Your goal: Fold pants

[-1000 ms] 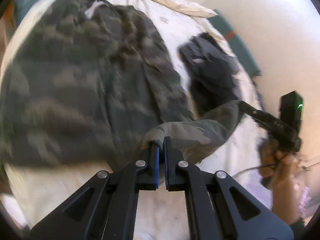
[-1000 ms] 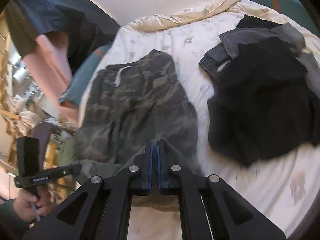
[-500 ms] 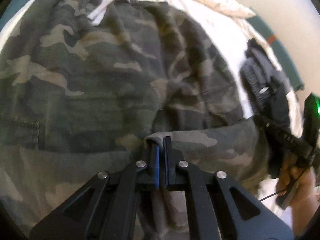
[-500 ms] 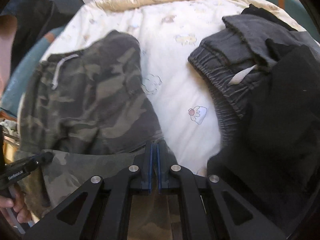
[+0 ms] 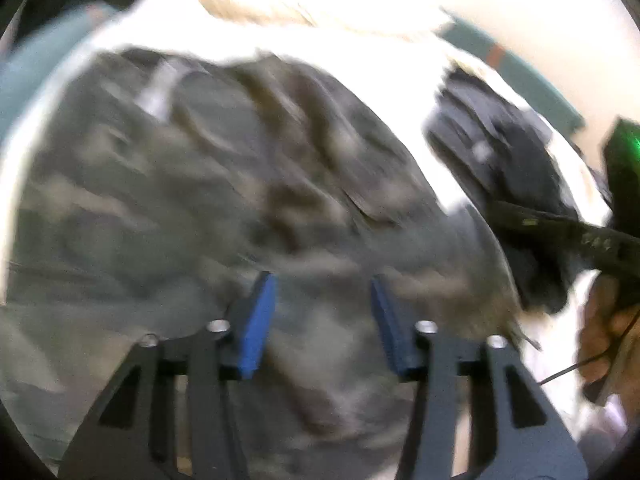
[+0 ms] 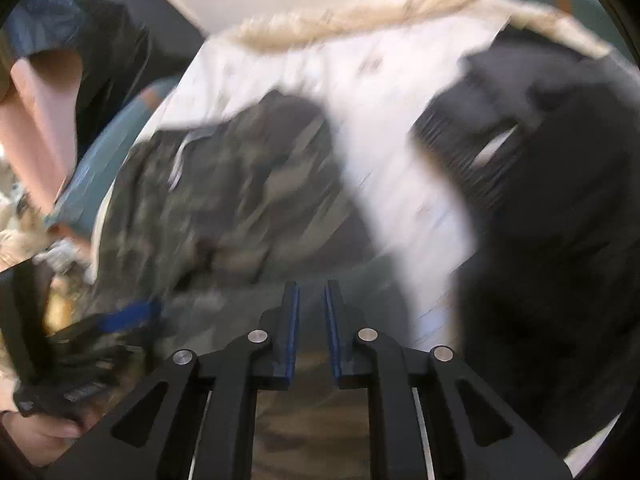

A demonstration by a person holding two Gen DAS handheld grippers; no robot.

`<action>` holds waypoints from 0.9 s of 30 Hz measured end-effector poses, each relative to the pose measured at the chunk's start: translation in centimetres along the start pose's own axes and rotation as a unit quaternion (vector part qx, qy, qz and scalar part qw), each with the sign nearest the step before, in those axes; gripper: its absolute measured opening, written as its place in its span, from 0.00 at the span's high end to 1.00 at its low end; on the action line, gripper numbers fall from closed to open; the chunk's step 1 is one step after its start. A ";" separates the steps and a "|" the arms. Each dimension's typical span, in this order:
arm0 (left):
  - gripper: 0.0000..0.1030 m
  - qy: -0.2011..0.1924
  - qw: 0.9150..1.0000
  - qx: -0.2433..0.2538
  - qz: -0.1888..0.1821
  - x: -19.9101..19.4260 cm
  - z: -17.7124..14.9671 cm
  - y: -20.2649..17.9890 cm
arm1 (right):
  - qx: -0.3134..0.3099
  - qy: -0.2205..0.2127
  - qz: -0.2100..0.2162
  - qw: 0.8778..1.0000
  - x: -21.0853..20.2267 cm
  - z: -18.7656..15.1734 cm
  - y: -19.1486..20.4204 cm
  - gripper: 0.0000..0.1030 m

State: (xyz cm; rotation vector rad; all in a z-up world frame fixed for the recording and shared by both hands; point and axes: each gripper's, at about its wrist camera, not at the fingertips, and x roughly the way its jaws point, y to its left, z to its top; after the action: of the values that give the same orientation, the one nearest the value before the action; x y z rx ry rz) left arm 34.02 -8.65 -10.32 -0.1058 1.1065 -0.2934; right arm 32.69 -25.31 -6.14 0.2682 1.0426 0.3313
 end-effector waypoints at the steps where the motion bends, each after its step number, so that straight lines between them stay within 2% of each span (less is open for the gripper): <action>1: 0.61 0.025 1.000 -0.003 0.002 1.2 -0.2 -0.2 | -0.003 0.036 0.000 0.999 1.9 -0.5 0.2 0.85; 2: 0.62 0.055 0.998 -0.010 0.017 3.0 -0.5 -0.3 | -0.007 0.062 -0.014 0.998 3.8 -0.9 0.1 0.87; 3: 0.67 0.091 0.995 -0.021 0.035 5.0 -1.0 0.3 | -0.021 0.074 -0.045 0.996 5.1 -1.0 -0.2 0.89; 4: 0.77 0.114 0.992 -0.033 0.050 6.4 -1.3 1.0 | -0.032 0.068 -0.083 0.994 5.8 -1.0 -0.8 0.93; 5: 0.82 0.118 0.991 -0.038 0.051 6.8 -1.5 1.5 | -0.030 0.050 -0.111 0.992 5.9 -0.8 -1.8 0.96; 6: 0.83 0.117 0.991 -0.034 0.049 6.8 -1.6 1.8 | -0.017 0.032 -0.126 0.991 5.5 -0.3 -3.0 1.00; 7: 0.83 0.115 0.991 -0.031 0.056 6.3 -1.5 1.6 | -0.005 0.026 -0.123 0.992 5.0 -0.1 -3.5 0.99; 8: 0.82 0.110 0.991 -0.027 0.066 5.3 -1.4 1.3 | 0.002 0.020 -0.127 0.992 4.4 0.1 -3.6 0.97; 9: 0.76 0.105 0.992 -0.021 0.071 4.3 -1.5 0.8 | -0.007 0.011 -0.129 0.992 3.4 0.1 -3.0 0.89; 10: 0.60 0.095 0.993 -0.017 0.070 2.9 -1.6 0.4 | -0.022 -0.001 -0.127 0.992 2.2 -0.2 -2.4 0.89; 11: 0.45 0.075 0.995 -0.017 0.057 1.3 -1.8 0.0 | -0.030 -0.013 -0.114 0.993 0.9 -0.7 -1.9 0.89; 13: 0.29 0.042 0.998 -0.021 0.041 -1.7 -2.6 -0.1 | -0.011 -0.023 -0.067 0.997 -1.6 -2.2 -1.5 0.87; 14: 0.26 0.032 0.998 -0.027 0.043 -3.0 -3.4 0.2 | 0.005 -0.023 -0.033 0.999 -2.7 -3.3 -1.4 0.84; 15: 0.26 0.026 0.998 -0.039 0.045 -4.1 -4.2 0.6 | 0.021 -0.020 0.001 1.000 -3.6 -4.4 -1.2 0.75; 16: 0.26 0.021 0.997 -0.059 0.043 -5.2 -5.3 1.3 | 0.041 -0.014 0.039 0.998 -4.3 -5.8 -1.0 0.52; 17: 0.26 0.016 0.995 -0.088 0.039 -6.3 -6.6 2.3 | 0.063 -0.007 0.082 0.995 -4.6 -7.4 -0.7 0.37; 18: 0.26 0.015 0.993 -0.115 0.036 -7.0 -7.8 2.9 | 0.081 0.000 0.107 0.991 -4.5 -8.7 -0.3 0.22; 20: 0.26 0.008 0.984 -0.176 0.037 -8.0 -10.9 4.5 | 0.130 0.042 0.183 0.974 -3.0 -12.4 1.0 0.22; 23: 0.26 -0.006 0.968 -0.249 0.039 -9.3 -15.7 6.6 | 0.197 0.104 0.252 0.942 1.0 -16.1 2.6 0.22; 24: 0.26 -0.008 0.963 -0.266 0.039 -9.3 -16.9 7.2 | 0.209 0.115 0.258 0.936 2.5 -16.7 3.0 0.22; 25: 0.26 -0.010 0.955 -0.294 0.039 -9.3 -18.5 8.2 | 0.218 0.122 0.250 0.935 3.8 -17.0 3.0 0.22; 27: 0.26 -0.013 0.942 -0.334 0.028 -9.2 -20.4 9.8 | 0.243 0.110 0.240 0.933 5.3 -17.2 2.4 0.23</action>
State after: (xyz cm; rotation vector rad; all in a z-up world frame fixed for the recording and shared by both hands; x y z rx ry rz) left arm 13.76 4.58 -13.78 -0.6794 1.1424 0.1468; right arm 19.77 -20.03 -17.67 0.9603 1.2693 0.5493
